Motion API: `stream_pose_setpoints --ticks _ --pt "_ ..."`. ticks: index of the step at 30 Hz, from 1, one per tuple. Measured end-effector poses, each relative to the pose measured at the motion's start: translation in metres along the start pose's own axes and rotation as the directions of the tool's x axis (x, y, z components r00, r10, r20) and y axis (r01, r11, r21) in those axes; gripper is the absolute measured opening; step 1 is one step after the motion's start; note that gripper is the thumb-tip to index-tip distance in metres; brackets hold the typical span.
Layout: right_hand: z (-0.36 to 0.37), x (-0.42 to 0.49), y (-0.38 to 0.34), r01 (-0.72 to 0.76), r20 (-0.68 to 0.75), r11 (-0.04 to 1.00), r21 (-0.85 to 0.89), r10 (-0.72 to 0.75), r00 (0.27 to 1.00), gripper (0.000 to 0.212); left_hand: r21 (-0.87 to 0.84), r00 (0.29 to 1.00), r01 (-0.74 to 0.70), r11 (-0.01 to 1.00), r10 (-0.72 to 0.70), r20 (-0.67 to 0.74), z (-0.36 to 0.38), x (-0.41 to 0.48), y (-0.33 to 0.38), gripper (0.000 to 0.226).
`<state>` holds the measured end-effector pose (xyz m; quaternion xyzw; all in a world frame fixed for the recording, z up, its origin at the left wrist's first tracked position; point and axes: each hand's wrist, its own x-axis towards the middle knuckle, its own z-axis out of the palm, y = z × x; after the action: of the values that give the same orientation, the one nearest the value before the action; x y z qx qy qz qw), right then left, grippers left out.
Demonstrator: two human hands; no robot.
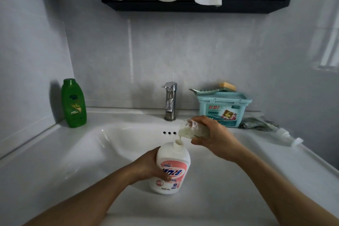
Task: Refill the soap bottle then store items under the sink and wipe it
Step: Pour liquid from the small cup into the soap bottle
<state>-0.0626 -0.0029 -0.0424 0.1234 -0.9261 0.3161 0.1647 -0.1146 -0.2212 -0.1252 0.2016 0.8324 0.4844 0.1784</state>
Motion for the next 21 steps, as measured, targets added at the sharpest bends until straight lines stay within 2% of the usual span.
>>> stream_pose_setpoints --ticks 21 --pt "0.0003 0.0008 0.0024 0.0 -0.011 1.0 0.004 0.0 1.0 0.053 -0.016 1.0 -0.004 1.0 0.004 0.001 -0.0002 0.0002 -0.0004 0.068"
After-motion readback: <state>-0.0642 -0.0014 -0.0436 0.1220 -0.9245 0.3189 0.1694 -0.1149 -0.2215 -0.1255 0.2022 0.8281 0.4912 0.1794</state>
